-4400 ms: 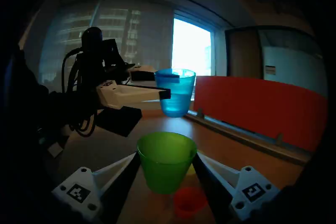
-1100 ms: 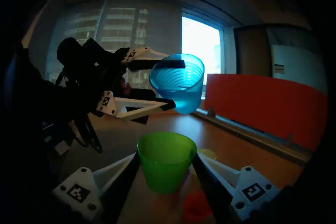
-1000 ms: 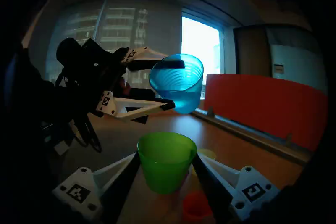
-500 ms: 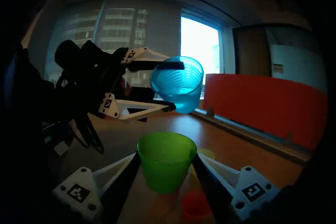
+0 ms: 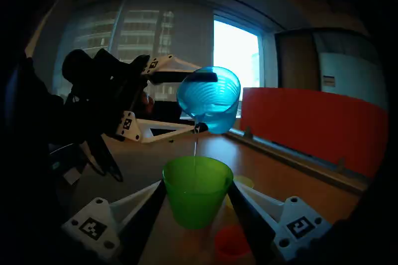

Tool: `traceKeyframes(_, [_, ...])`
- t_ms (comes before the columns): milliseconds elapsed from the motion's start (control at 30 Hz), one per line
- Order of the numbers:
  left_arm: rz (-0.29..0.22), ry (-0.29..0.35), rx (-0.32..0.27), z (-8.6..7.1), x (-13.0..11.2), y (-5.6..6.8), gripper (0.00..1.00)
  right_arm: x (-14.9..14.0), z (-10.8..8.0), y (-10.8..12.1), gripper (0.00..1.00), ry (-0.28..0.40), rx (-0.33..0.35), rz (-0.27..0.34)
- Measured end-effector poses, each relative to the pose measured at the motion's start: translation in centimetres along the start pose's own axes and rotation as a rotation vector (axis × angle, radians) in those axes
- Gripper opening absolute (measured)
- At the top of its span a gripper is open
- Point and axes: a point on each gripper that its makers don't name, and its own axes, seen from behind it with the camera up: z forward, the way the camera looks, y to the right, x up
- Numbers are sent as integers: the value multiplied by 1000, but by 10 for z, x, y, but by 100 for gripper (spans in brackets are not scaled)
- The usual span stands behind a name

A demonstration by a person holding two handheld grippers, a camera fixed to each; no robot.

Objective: Pour water

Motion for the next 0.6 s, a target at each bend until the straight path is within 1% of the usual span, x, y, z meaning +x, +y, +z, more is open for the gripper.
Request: traceKeyframes(600, [37,0,0,1,2,-2,83,1,-1,0,89,2,-3,-3])
